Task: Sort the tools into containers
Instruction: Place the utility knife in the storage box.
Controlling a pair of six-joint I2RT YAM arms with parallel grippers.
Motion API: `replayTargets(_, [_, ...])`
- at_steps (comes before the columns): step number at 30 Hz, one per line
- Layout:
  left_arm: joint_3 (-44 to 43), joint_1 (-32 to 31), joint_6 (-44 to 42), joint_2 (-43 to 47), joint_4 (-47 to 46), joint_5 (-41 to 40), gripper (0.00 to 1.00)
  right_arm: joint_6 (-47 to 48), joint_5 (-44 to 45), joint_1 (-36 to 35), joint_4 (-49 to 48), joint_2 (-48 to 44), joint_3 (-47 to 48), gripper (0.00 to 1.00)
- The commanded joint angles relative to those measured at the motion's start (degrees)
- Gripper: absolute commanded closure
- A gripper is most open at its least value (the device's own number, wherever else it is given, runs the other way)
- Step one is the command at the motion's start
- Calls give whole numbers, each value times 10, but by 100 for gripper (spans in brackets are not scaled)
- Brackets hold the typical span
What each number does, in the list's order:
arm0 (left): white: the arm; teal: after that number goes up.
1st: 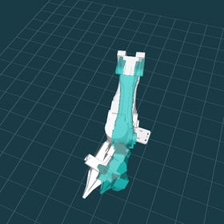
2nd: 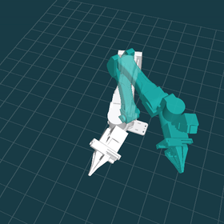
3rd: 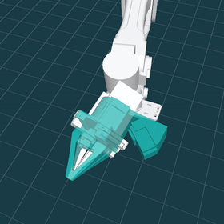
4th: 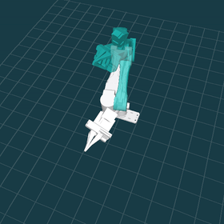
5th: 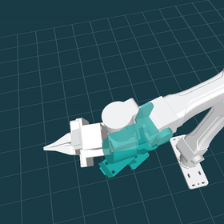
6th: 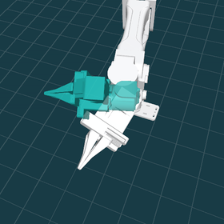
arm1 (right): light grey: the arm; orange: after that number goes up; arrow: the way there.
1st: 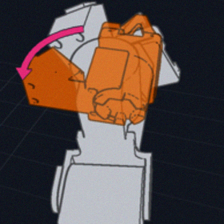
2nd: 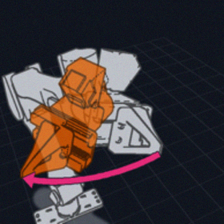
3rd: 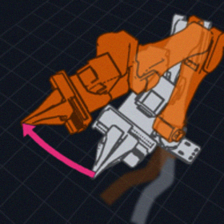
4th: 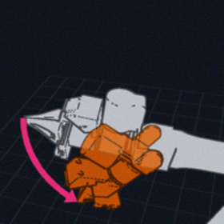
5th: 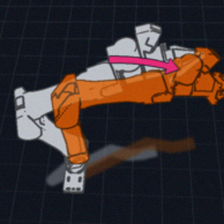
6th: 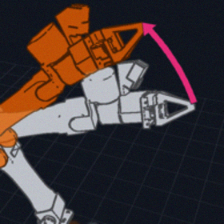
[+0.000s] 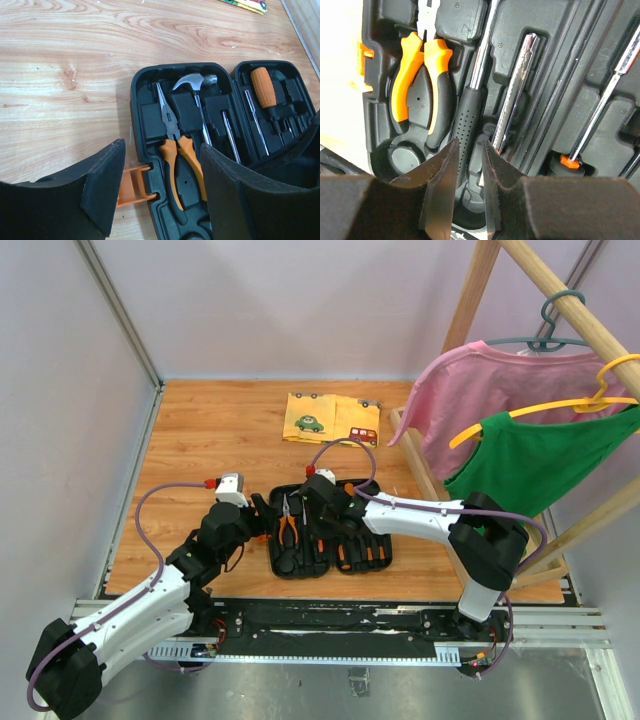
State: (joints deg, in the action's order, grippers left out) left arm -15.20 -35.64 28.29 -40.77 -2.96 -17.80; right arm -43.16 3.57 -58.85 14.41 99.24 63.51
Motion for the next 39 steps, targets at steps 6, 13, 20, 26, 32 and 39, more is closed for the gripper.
replayTargets(6, [3, 4, -9, -3, -23, 4, 34, 15, 25, 4, 0, -18, 2, 74])
replayTargets(13, [3, 4, -10, -3, -23, 5, 34, 39, 79, 3, 60, -1, 41, 77])
replayTargets(20, [3, 4, -10, -2, -23, 5, 34, 51, 86, 7, 77, 20, 65, 86])
replayTargets(26, [3, 4, -10, -3, -23, 5, 34, 52, 72, 10, 77, 40, 73, 88])
replayTargets(32, [3, 4, -10, -3, -23, 5, 34, 52, 76, 10, 84, 48, 77, 90])
replayTargets(39, [3, 4, -10, -3, -23, 6, 35, 54, 80, 11, 85, 52, 78, 91])
